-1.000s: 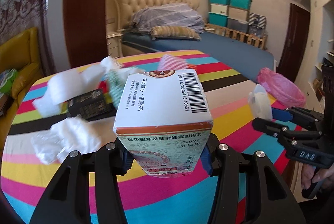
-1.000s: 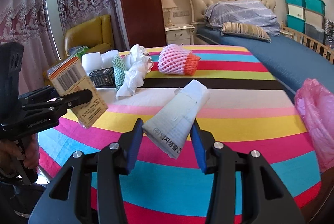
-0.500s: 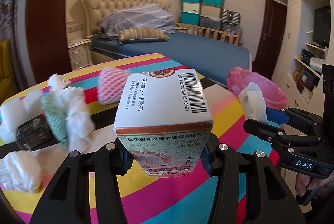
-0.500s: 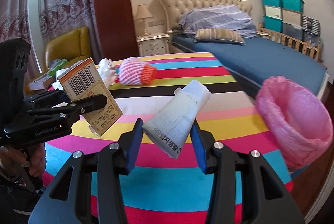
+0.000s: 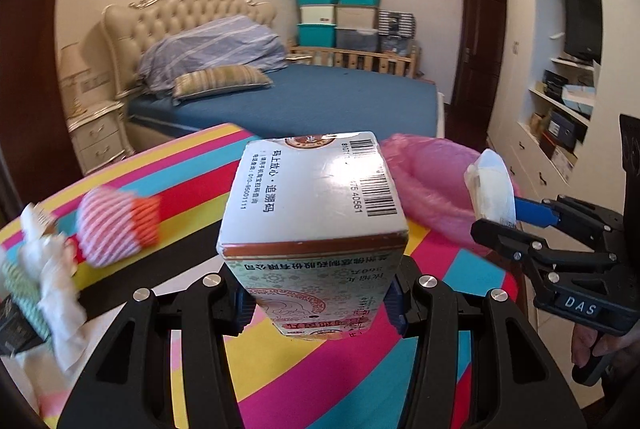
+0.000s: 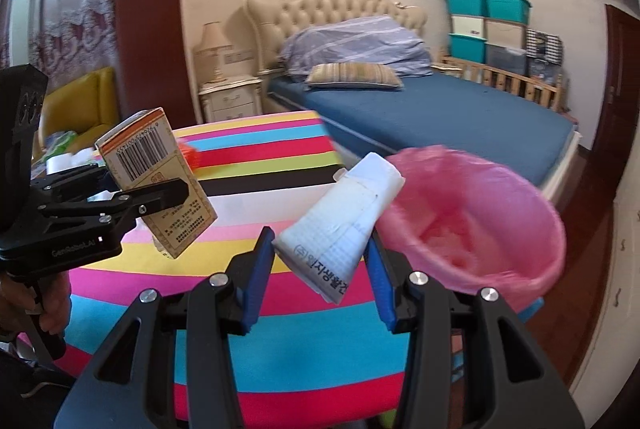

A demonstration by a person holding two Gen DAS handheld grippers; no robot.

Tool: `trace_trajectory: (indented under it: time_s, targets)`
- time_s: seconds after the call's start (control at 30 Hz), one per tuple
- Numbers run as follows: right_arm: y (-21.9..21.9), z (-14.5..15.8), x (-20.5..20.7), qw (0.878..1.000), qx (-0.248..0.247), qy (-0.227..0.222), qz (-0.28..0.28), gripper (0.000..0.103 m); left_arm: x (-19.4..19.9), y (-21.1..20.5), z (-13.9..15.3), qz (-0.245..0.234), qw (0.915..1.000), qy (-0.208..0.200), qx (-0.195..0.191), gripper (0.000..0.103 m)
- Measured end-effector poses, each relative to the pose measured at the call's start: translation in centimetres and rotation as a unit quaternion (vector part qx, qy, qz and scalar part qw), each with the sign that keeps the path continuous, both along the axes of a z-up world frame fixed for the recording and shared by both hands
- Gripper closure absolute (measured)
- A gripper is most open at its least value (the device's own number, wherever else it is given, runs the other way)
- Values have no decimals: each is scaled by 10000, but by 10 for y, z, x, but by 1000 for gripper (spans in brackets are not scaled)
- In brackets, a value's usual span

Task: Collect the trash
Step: 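Carry the carton and white tube to the pink bin and release both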

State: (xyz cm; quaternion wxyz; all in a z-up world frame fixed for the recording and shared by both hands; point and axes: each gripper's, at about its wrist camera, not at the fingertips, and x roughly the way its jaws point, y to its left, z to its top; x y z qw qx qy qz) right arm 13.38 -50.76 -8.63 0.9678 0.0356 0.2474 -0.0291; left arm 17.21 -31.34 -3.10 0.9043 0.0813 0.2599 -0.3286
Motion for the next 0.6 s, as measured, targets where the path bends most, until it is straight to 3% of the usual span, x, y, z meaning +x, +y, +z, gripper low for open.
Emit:
trace_trajectory:
  time_s: [0.6]
  targets:
    - [-144,-11,14,9972,-259,161,-681,59,34,-168,17,-1223,9925,9,36,55]
